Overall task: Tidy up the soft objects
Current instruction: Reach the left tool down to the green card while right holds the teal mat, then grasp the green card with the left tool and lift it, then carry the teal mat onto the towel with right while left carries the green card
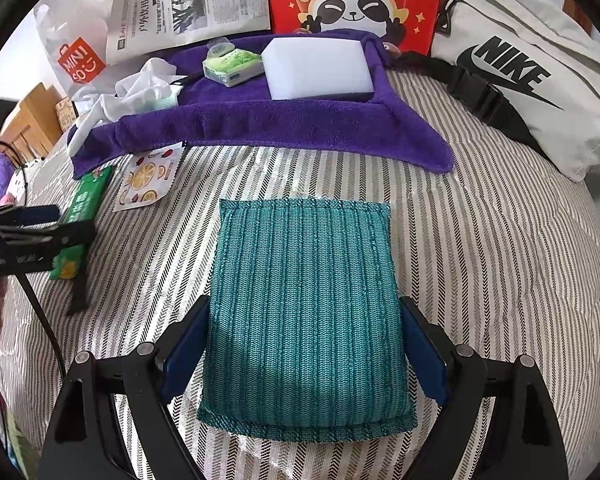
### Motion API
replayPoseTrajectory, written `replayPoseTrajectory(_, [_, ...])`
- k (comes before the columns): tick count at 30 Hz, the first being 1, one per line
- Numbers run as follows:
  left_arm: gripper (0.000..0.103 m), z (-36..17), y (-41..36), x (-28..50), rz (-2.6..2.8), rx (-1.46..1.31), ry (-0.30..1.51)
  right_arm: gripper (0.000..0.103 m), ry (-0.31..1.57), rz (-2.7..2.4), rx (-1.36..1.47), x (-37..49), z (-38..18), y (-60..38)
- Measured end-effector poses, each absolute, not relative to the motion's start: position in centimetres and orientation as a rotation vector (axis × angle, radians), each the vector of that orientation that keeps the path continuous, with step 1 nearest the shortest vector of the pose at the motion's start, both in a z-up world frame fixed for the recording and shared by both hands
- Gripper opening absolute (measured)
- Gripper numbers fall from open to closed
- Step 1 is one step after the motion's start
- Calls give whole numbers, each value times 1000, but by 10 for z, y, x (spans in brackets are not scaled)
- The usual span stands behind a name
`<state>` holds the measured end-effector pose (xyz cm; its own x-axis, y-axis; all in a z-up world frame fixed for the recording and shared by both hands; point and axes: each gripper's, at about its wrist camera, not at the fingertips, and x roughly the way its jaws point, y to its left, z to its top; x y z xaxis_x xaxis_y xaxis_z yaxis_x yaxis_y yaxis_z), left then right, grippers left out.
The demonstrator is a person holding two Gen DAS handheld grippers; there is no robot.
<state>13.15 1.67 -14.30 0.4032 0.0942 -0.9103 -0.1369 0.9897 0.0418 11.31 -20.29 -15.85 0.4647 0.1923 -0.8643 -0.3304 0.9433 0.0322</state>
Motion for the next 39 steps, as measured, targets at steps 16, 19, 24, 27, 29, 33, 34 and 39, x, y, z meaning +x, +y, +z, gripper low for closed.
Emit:
replayPoseTrajectory(16, [44, -140, 48, 109, 72, -46, 1096, 90, 1028, 307, -180, 112, -161, -197])
replayPoseTrajectory(19, [35, -136, 46, 113, 49, -28, 1085, 90, 1028, 305, -180, 112, -161, -197])
replayPoseTrajectory(24, [32, -133, 55, 108, 9, -80, 1068, 90, 1029, 302, -179, 113, -161, -198])
replayPoseTrajectory(27, [28, -136, 55, 110, 4, -89, 1056, 90, 1026, 301, -180, 114, -161, -198])
replayPoseTrajectory(29, [21, -135, 55, 107, -3, -79, 1055, 89, 1027, 304, -179, 114, -161, -198])
replayPoseTrajectory(33, [15, -129, 61, 103, -11, -110, 1043, 88, 1035, 300, -171, 115, -160, -199])
replayPoseTrajectory(34, [15, -129, 62, 103, -15, -120, 1043, 88, 1035, 300, -171, 115, -160, -198])
replayPoseTrajectory(39, [13, -131, 65, 101, -21, -132, 1041, 88, 1036, 304, -173, 113, -157, -193])
